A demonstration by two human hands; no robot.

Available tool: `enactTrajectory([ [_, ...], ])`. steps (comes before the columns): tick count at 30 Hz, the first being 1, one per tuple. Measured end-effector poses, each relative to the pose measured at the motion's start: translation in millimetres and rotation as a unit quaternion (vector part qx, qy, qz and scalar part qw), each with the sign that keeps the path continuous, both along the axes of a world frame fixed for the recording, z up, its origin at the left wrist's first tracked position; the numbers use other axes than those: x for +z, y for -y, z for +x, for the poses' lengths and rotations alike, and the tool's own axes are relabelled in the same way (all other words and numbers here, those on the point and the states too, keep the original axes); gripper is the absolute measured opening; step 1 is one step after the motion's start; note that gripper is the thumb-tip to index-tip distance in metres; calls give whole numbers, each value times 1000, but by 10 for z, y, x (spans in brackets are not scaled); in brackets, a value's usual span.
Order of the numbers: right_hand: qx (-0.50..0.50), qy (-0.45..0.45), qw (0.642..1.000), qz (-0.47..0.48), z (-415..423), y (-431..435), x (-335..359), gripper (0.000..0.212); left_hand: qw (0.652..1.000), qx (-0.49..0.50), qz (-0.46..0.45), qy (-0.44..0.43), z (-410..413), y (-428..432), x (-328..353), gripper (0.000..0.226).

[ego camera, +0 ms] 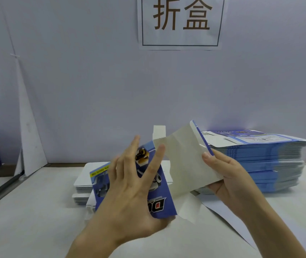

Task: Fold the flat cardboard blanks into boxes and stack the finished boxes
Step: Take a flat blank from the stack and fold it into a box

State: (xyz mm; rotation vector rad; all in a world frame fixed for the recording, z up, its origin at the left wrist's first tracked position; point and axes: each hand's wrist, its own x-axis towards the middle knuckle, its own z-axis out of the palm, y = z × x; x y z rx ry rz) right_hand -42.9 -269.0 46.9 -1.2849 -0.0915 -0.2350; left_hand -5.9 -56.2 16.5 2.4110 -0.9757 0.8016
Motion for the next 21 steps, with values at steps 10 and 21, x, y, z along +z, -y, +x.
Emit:
enactTrajectory([
  [10,-128,33,984,-116,-47,-31,27,17,997,-54,4,53,-40,-22,89,101],
  [21,-98,46,991,-82,-67,30,58,41,993,-77,-36,87,-32,-73,136,103],
])
